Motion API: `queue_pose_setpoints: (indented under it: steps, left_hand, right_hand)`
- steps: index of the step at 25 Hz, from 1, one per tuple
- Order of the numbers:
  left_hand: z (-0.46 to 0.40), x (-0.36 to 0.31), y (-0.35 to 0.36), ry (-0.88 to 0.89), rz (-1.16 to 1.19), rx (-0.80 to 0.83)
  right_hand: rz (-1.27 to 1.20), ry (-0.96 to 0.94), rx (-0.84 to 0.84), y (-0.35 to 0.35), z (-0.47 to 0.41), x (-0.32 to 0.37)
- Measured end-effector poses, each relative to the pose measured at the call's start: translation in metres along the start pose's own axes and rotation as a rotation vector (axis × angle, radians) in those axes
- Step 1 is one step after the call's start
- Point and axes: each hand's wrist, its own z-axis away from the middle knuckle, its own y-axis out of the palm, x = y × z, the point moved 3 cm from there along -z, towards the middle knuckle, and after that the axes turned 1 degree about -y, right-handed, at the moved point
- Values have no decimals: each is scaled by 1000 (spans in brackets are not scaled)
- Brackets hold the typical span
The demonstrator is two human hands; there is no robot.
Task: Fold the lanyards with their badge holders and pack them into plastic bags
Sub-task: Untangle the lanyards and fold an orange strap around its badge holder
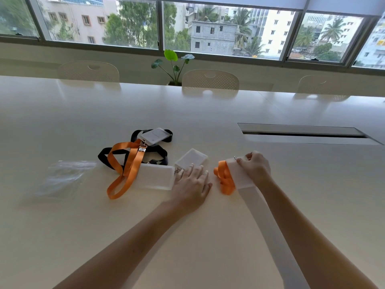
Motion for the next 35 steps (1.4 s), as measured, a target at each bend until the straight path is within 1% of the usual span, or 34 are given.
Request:
queue_pose_setpoints:
  steps: [4,6,8,10,14,18,20,22,25,26,29,31,32,33,35]
  left_hand:
    - [3,-1,-1,4,2,-47]
    - [5,-1,-5,27,21,-87]
    - [8,3,-13,36,56,-151]
    - [9,13,-25,27,68,-231]
    - [18,50,-47,17,-15,-351]
    - [37,99,-60,-34,-68,-451]
    - [43,115,-59,-61,-23,-468]
    - [44,121,-54,-66,63,-468]
    - [43,122,-50,-76,127,-458]
    - [43,123,-50,-84,136,-458]
    - [40,127,-60,-110,168,-420]
    - [34,128,-75,-120,231,-359]
    - [31,131,-83,-121,323,-319]
    - [26,135,-92,-114,478,-260]
    - [15,143,-110,-58,833,-82]
  right_hand:
    - [190,-18,-85,3,9,16]
    - [204,-120,-152,5,13,33]
    - [163,-271,-143,12,17,55]
    - [136,-401,-47,24,21,77]
    - [166,-543,200,53,35,106]
    - [32,-612,352,76,58,122]
    - [-36,-631,466,88,73,126]
    - [-60,-659,530,98,83,130]
    - [-48,-639,498,102,86,132]
    - [-75,-611,519,101,86,133]
    - [-325,-393,676,93,83,134]
    - [-440,-305,711,78,77,138]
    - [-475,-297,694,68,73,141]
    - [-511,-302,658,57,69,145]
    - [-594,-314,563,35,61,154]
